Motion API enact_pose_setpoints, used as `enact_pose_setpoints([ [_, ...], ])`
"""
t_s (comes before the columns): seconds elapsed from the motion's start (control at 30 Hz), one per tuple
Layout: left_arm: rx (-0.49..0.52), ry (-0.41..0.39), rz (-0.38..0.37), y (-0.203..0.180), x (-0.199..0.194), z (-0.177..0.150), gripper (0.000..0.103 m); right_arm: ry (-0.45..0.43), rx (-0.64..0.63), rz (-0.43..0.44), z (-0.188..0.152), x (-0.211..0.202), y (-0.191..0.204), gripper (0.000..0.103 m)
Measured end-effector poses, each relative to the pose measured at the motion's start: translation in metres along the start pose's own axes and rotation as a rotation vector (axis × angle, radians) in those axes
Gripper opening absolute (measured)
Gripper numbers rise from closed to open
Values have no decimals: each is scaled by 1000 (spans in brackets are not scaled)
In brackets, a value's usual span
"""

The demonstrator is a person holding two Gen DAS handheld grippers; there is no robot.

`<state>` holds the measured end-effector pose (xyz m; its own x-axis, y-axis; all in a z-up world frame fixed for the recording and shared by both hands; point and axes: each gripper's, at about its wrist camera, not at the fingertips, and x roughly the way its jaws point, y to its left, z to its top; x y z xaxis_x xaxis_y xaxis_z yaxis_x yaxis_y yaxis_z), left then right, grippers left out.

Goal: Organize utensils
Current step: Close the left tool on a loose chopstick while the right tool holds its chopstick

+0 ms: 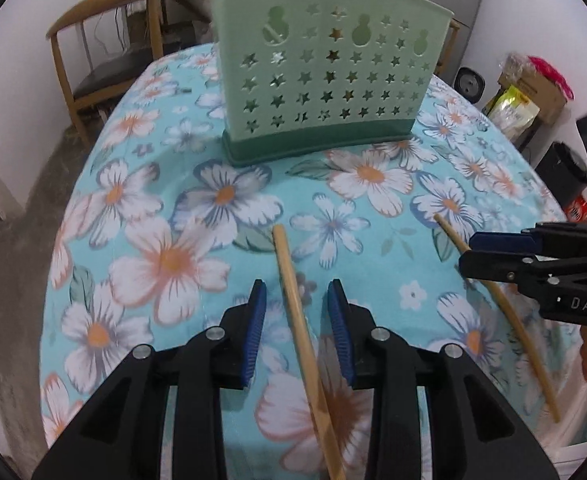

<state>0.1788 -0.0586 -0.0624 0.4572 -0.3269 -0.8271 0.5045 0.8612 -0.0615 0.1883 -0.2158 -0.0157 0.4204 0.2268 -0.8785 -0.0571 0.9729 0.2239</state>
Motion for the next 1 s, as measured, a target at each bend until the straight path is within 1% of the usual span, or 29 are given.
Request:
enact_pose_setpoints([
  [0.07, 19, -8, 25, -4, 3, 1, 30, -4, -19, -23, 3, 4, 4, 25],
  [0.1, 30, -15, 41, -6, 4, 1, 28, -5, -27, -34, 3, 5, 6, 23],
  [0.13, 42, -21, 57, -9, 5, 1, 26, -8, -38, -48, 3, 7, 9, 20],
  [0.17, 55, -28, 73, -11, 6, 1, 25, -9, -45, -58, 5, 10, 12, 14],
  [0.23, 68, -36, 90, -15, 6, 2, 19, -12, -54, -71, 6, 13, 14, 6],
  [0.27, 71, -39, 97, -15, 6, 2, 17, -13, -52, -67, 7, 14, 15, 6],
  [0.3, 74, -42, 103, -16, 6, 2, 12, -16, -49, -64, 8, 16, 16, 5],
  [0.33, 75, -42, 107, -15, 6, 3, 10, -20, -48, -62, 9, 15, 16, 5],
  [0.4, 72, -43, 108, -16, 7, 4, 9, -30, -47, -57, 11, 12, 17, 5],
  [0.53, 80, -47, 122, -19, 7, 4, 9, -33, -50, -54, 12, 4, 12, 5],
  [0.67, 88, -51, 135, -22, 7, 3, 9, -13, -44, -49, 15, 8, 11, 5],
  [0.73, 88, -50, 136, -22, 7, 3, 9, -7, -44, -47, 15, 9, 11, 7],
  [1.0, 91, -50, 137, -22, 7, 3, 9, 13, -73, -69, 20, 15, 18, 8],
])
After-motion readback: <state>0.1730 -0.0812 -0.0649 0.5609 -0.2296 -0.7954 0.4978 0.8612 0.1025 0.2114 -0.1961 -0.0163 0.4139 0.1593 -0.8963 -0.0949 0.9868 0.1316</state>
